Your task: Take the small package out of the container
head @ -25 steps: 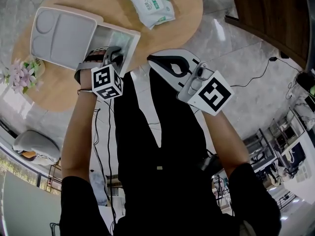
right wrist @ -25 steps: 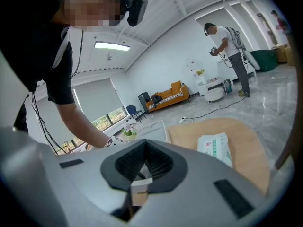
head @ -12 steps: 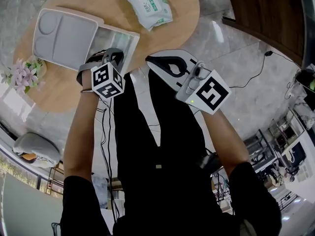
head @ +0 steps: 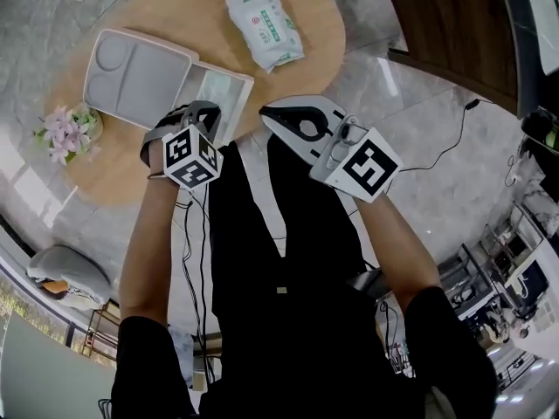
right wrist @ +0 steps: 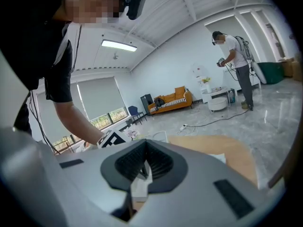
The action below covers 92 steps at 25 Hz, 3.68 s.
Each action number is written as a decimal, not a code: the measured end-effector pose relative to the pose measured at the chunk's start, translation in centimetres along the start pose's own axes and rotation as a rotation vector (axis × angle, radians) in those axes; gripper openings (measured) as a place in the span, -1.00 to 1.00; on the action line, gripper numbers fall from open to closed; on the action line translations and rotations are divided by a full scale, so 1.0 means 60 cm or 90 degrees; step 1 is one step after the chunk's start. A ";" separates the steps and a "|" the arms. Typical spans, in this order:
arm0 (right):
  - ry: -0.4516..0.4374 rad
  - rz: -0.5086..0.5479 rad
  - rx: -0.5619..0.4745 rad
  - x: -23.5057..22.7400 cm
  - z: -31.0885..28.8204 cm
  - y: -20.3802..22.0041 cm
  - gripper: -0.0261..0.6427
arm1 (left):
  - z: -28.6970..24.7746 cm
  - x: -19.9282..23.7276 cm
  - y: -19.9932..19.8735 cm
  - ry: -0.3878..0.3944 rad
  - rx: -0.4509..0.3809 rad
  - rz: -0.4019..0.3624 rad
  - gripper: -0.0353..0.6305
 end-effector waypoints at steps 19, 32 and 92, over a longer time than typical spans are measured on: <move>0.026 0.144 -0.102 0.071 0.045 -0.347 -0.89 | 0.452 0.073 -0.243 -0.221 -0.179 -0.015 -0.84; -0.016 0.231 -0.204 0.227 0.125 -0.593 -0.89 | 0.761 0.082 -0.392 -0.340 -0.321 -0.057 -0.84; -0.034 0.270 -0.248 0.319 0.249 -0.599 -0.89 | 0.863 -0.074 -0.448 -0.143 -0.764 0.151 -0.84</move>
Point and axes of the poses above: the fingertips, and each gripper's own axes: z backward along the fingers, x to its left, y out of its underside, the point moved 2 cm from there along z, backward along the fingers, and after that the axes turned 5 degrees about -x, right-handed, at the moved point
